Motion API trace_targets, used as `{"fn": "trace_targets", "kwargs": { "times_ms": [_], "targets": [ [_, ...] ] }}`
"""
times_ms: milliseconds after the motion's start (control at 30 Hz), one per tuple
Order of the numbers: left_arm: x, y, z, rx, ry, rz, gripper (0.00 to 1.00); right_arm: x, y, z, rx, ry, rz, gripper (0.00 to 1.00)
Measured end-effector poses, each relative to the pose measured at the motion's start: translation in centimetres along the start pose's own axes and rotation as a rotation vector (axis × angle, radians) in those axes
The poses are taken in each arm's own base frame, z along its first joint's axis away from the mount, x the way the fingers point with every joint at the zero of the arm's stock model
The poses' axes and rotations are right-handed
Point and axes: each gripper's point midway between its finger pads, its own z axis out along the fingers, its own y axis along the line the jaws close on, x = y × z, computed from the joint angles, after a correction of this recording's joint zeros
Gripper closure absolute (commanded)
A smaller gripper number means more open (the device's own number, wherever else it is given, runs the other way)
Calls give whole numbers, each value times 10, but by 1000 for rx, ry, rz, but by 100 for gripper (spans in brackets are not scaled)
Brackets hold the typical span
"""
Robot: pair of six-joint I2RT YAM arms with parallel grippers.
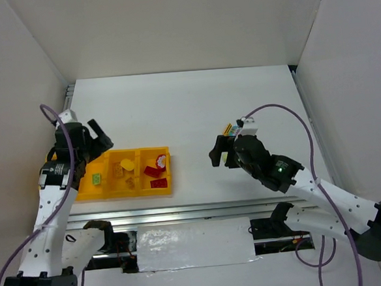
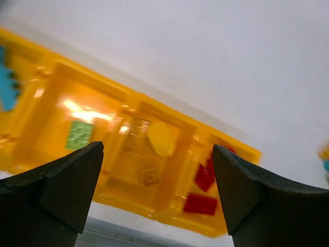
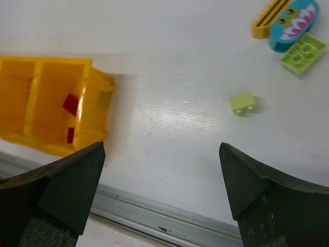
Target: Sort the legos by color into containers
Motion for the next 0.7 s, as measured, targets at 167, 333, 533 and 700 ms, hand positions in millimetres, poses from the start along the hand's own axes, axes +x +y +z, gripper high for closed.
{"fn": "trace_targets", "kwargs": {
  "times_ms": [167, 333, 533, 700],
  "targets": [
    [38, -91, -33, 356, 77, 169, 1, -5, -47, 18, 174, 23, 80, 0],
    [106, -141, -48, 554, 212, 347, 0, -6, -78, 33, 318, 47, 102, 0],
    [175, -135, -55, 627, 343, 467, 0, -16, -131, 72, 525, 112, 199, 0],
    [174, -127, -66, 671, 321, 439, 1, -3, -154, 115, 617, 227, 219, 3]
  ]
}}
